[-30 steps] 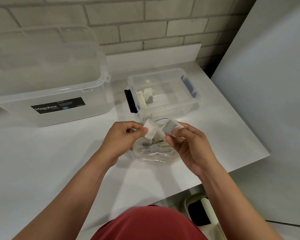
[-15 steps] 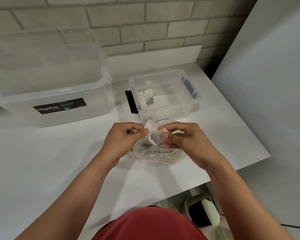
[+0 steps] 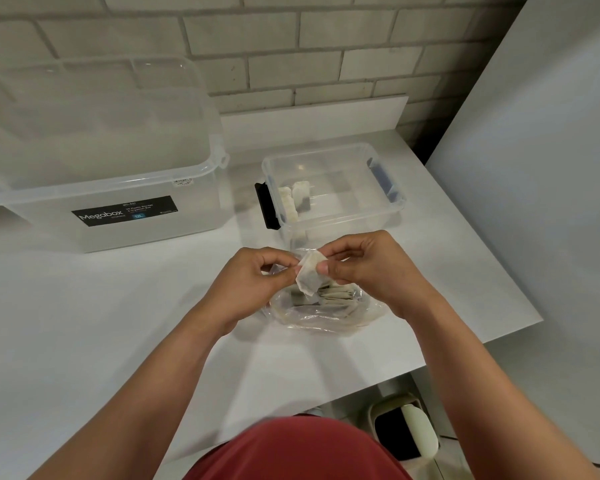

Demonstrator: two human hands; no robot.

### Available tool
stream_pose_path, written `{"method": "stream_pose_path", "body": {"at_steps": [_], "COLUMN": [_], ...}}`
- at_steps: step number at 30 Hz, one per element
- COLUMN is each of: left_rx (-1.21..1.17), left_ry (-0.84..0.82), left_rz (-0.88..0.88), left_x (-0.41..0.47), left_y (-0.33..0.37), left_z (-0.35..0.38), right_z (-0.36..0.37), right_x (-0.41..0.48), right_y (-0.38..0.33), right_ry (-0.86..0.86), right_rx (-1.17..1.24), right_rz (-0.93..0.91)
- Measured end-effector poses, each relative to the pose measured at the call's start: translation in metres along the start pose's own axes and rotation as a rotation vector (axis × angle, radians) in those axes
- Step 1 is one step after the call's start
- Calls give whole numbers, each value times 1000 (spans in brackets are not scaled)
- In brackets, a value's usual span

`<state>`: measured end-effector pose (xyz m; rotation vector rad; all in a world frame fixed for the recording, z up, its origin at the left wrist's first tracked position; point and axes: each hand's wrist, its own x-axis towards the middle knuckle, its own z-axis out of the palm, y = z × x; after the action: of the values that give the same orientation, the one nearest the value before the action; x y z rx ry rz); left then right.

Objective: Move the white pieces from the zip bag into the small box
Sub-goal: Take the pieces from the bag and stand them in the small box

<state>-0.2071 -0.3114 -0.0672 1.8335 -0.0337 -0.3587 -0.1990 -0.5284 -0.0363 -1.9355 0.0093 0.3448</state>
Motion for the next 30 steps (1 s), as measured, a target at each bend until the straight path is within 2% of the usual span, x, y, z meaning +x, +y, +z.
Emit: {"method": "stream_pose_path", "body": {"at_steps": [6, 10, 15, 21, 24, 27, 30], "left_rx": [-32, 48, -30, -83, -31, -37, -27], "left_ry": [-42, 19, 25, 61, 95, 88, 97], "left_rz": [-19, 34, 5, -43, -50, -56, -58], "left_x": [0, 2, 3, 2, 2, 1, 4], "left_y": [1, -3, -1, -1, -8, -12, -12], "left_z": [1, 4, 5, 4, 2, 2, 2], "right_z": [1, 1, -2, -20, -45, -64, -68], "right_x": [-1, -1, -2, 0, 17, 57, 118], "right_y": [-2, -4, -4, -22, -44, -58, -52], "right_ry": [43, 47, 51, 128, 188, 225, 180], "right_rx": [19, 33, 42, 50, 56, -21, -226], "right_rz": [5, -25, -14, -102, -176, -202, -198]}}
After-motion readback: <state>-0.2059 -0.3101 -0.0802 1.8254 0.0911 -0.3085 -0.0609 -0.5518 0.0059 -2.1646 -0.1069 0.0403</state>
